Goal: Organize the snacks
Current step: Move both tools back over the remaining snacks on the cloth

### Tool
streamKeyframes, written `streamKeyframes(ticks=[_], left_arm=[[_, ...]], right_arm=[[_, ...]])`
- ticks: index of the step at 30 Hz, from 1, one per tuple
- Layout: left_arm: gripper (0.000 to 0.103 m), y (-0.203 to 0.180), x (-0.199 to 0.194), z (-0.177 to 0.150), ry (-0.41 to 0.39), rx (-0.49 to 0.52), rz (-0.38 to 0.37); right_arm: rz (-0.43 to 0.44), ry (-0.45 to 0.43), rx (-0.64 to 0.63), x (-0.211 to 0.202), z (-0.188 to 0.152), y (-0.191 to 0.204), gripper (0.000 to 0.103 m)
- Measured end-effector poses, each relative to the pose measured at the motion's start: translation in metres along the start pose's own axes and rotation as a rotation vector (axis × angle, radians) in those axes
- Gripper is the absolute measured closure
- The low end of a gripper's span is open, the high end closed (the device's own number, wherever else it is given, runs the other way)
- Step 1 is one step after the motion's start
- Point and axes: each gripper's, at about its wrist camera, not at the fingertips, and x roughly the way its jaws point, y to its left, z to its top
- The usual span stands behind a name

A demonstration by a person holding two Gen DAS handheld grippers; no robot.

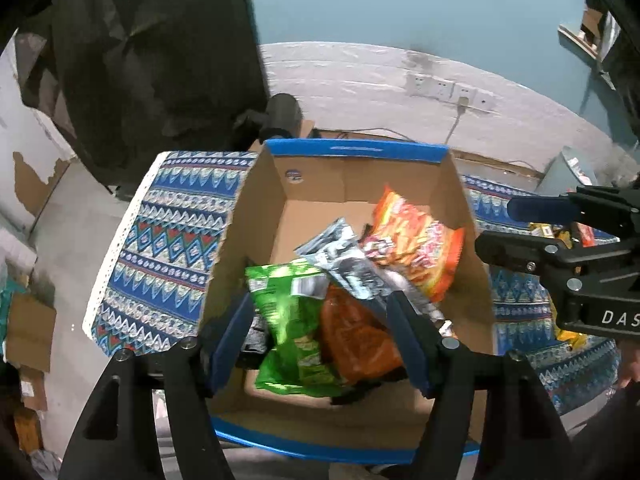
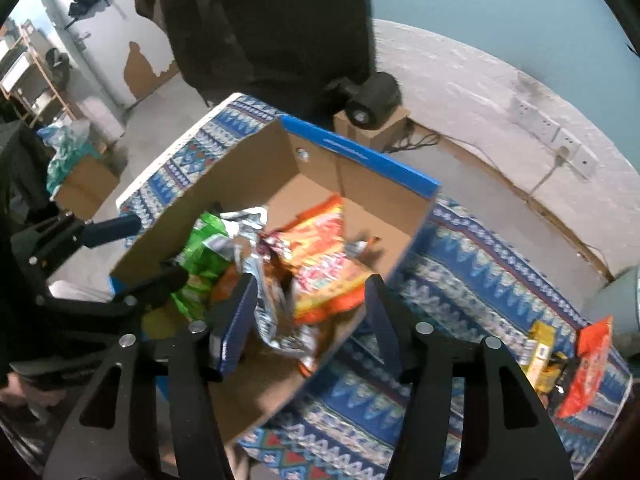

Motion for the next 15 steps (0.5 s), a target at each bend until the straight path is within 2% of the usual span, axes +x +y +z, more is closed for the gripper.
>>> streamKeyframes(ticks=[15], left_arm=[[0.032, -0.058, -0.009, 0.009, -0.02, 0.111, -0.034]], right_arm=[[-0.057, -0.007, 0.051, -0.043, -0.046, -0.055, 0.043]])
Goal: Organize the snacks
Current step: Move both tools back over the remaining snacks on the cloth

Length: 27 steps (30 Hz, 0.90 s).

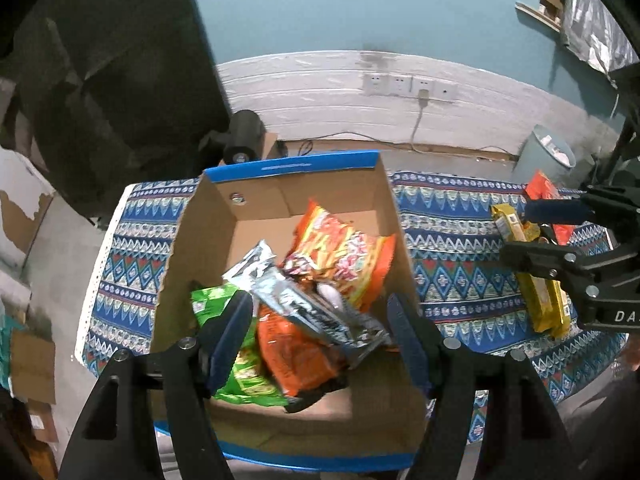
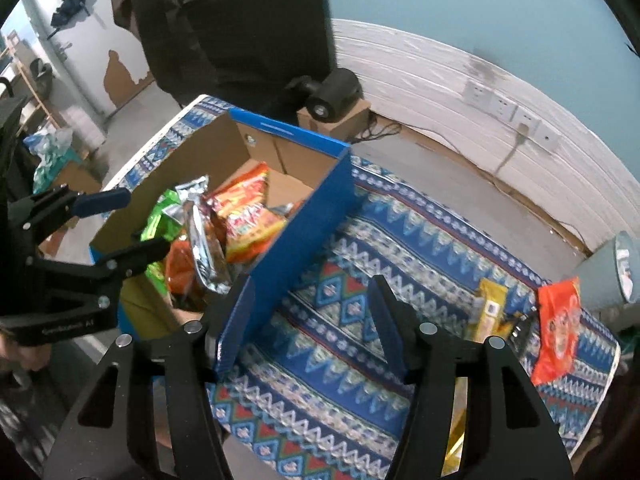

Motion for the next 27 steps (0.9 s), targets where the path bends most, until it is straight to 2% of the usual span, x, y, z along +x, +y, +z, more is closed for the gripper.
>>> streamKeyframes(ticks=[7, 27], left_arm=[[0.028, -0.034, 0.002, 0.006, 0.004, 0.055, -0.018], [0.028, -0.161, 0.037, 0.021, 0.117, 0.191, -0.147]], right_arm=[[-0.042, -0.003, 0.028, -0.016, -0.025, -0.031, 0.043], [-0.134, -0.003, 0.223, -0.052, -0.106, -0.143, 0.043]])
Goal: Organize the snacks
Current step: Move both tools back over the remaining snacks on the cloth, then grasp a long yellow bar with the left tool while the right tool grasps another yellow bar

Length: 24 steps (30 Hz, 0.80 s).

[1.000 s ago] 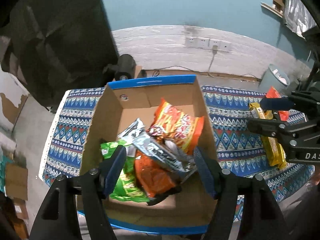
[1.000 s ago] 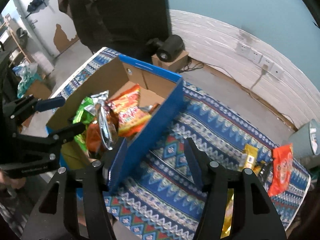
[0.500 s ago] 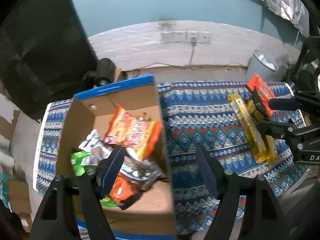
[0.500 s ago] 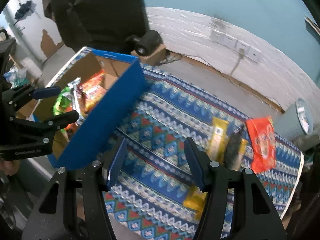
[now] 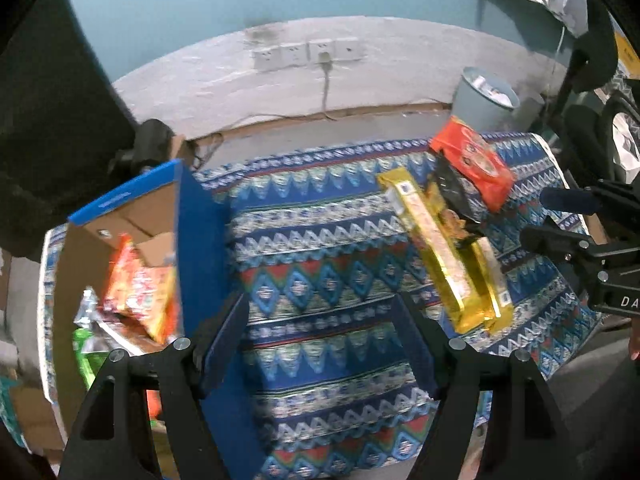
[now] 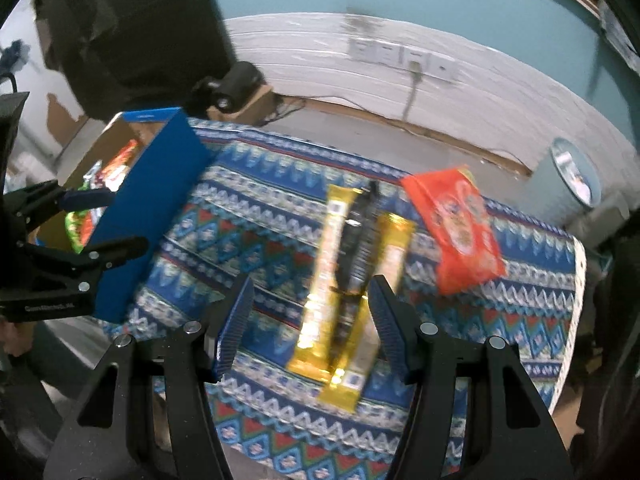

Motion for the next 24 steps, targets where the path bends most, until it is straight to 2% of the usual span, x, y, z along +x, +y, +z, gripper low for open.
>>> streamKeyframes(ticks=[6, 10, 24], left_arm=[[0.028, -0.025, 0.025, 0.006, 0.061, -0.008, -0.055], [0.028, -0.046, 0.044, 0.008, 0.082, 0.009, -0.051], [0.026, -0.095, 0.106, 0.021, 0.155, 0.0, -0.117]], right_arm=[[-0.023, 0.016, 0.07, 0.002, -0.016, -0.04, 0.043], [-0.037, 0.026, 0.109, 0.005, -0.024, -0.061, 0.043], [-0.065, 0.086, 0.178, 0.032, -0.037, -0.099, 0.043]])
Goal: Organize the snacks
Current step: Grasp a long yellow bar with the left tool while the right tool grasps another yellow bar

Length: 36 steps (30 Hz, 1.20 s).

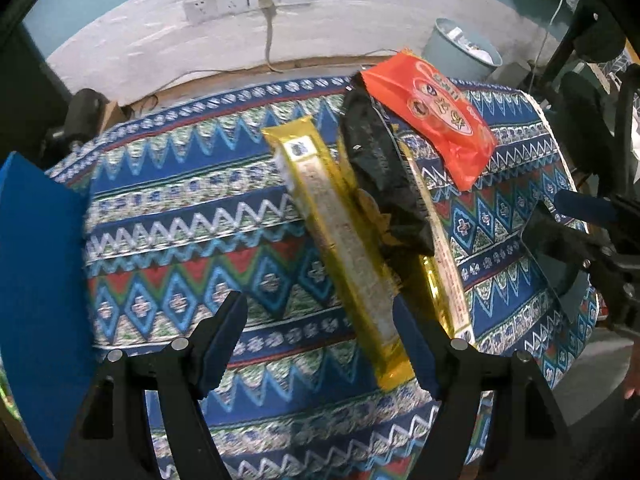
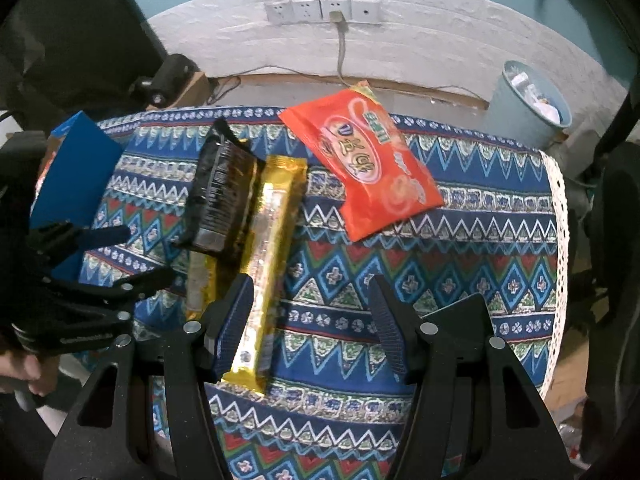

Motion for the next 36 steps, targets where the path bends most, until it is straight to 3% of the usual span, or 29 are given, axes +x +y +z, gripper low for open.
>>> streamKeyframes(ticks=[4, 12, 13, 16, 17, 26, 36], left_arm=[[0.026, -0.011, 0.013, 0.004, 0.017, 0.012, -0.022], [0.026, -0.027, 0.037, 0.002, 0.029, 0.092, 0.012], [0.031, -0.028, 0.038, 0.002, 0.024, 0.096, 0.019], [0.06, -0.025, 0.038, -0.002, 0.023, 0.112, 0.032], [0.064, -0.024, 0.039, -0.004, 0.033, 0.121, 0.042], [0.072, 0.01, 0.028, -0.022, 0.025, 0.11, 0.075], [0.073, 0.056, 0.012, -0.048, 0.013, 0.083, 0.112]], right_arm=[[-0.006, 0.011, 0.008, 0.005, -0.001, -0.005, 0.043], [-0.013, 0.042, -0.001, 0.019, -0.002, -0.005, 0.043], [-0.014, 0.045, -0.004, 0.02, -0.002, -0.005, 0.043], [-0.013, 0.057, -0.012, 0.026, -0.001, -0.001, 0.043], [-0.013, 0.061, -0.015, 0.028, -0.001, 0.001, 0.043], [0.013, 0.109, -0.043, 0.055, 0.0, 0.024, 0.043], [-0.042, 0.158, -0.115, 0.092, 0.003, 0.052, 0.043]])
